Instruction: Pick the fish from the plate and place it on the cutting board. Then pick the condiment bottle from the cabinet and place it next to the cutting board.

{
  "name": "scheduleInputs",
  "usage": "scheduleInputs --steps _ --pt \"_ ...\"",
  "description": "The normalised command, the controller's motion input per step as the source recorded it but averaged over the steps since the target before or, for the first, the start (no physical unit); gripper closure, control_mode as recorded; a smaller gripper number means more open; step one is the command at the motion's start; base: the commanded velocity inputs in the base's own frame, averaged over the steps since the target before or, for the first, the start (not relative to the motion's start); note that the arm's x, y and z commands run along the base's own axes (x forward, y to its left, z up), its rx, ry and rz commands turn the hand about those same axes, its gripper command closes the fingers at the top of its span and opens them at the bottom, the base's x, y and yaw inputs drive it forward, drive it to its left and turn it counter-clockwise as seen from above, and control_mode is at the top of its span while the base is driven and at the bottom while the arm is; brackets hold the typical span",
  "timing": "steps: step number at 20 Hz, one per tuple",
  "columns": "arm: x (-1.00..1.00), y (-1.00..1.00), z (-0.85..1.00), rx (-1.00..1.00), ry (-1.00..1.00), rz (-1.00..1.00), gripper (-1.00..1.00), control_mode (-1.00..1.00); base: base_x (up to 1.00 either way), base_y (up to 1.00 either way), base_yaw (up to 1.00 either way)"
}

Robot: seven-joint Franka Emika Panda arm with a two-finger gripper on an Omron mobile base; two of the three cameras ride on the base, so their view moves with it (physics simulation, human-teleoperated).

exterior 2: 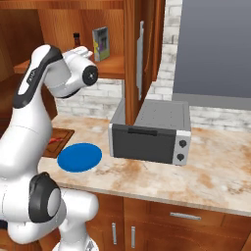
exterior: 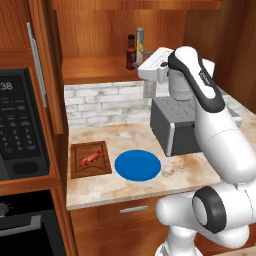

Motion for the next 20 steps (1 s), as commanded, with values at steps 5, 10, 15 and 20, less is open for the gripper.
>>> scheduleInputs --steps 5,10,15,20 --pt "0.22 -0.07 0.14 0.00 0.00 -0.04 -1.00 -1.00 0.00 0.00 0.00" --pt "0.23 -0.01 0.10 0.00 0.00 -0.05 -1.00 -1.00 0.00 0.00 0.00" --pt "0.23 -0.03 0.05 0.00 0.00 -0.05 -1.00 -1.00 0.00 0.00 0.00" --pt "0.21 -0.02 0.02 0.00 0.00 -0.04 -1.00 -1.00 0.00 0.00 0.00"
